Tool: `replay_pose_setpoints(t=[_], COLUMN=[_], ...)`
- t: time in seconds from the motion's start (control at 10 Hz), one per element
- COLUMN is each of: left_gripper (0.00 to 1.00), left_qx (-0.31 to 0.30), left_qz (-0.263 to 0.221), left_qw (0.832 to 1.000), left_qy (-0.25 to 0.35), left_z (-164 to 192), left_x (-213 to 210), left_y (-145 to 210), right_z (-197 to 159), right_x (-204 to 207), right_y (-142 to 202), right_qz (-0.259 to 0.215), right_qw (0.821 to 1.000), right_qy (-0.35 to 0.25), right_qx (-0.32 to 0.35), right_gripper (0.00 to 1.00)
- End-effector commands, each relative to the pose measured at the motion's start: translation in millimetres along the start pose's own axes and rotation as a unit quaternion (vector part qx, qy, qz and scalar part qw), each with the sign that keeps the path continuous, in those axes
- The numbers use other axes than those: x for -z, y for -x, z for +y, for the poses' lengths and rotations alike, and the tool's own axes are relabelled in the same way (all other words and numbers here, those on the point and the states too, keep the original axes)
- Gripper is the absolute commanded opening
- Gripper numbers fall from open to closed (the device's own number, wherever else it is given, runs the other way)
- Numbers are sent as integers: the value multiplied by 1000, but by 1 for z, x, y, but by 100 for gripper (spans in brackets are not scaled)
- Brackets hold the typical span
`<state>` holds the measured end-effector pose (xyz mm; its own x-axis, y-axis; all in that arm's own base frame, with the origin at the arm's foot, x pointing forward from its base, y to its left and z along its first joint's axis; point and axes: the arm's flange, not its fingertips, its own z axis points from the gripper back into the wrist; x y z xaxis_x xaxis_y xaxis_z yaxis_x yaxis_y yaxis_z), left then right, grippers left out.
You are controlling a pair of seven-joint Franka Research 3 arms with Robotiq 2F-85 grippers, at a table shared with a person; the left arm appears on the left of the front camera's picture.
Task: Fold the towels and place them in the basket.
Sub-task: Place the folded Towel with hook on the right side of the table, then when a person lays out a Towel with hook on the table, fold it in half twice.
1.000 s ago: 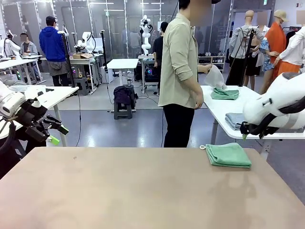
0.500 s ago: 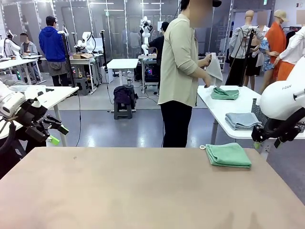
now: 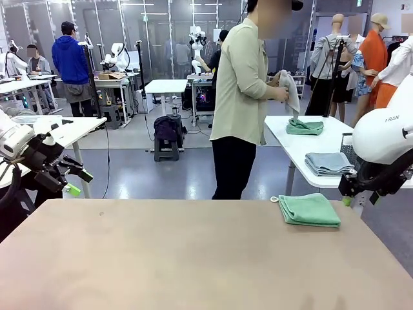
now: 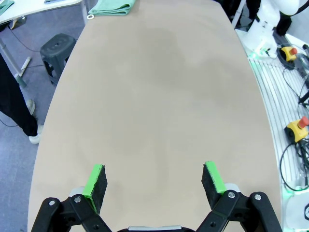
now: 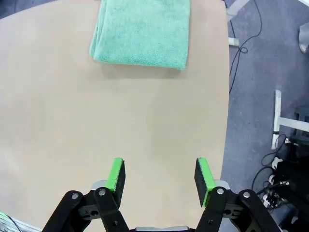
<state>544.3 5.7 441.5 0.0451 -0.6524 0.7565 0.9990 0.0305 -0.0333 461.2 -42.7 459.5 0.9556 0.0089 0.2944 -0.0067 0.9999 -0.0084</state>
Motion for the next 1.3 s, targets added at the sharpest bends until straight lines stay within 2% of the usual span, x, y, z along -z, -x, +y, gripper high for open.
replay_pose_setpoints(t=[0.0, 1.1, 1.2], left_gripper=[100, 100, 100], left_qx=[-4, -4, 0], left_qz=[7, 7, 0], left_qw=[1000, 1000, 1000], left_qy=[2, 2, 0], left_z=[0, 0, 0], left_x=[-1, -1, 0], left_y=[-1, -1, 0], right_z=[-2, -2, -4], right_x=[0, 0, -22], right_y=[0, 0, 7], right_qz=[0, 0, -7], right_qw=[1000, 1000, 1000], right_qy=[2, 0, 9], right_qx=[2, 2, -1], right_gripper=[73, 73, 73])
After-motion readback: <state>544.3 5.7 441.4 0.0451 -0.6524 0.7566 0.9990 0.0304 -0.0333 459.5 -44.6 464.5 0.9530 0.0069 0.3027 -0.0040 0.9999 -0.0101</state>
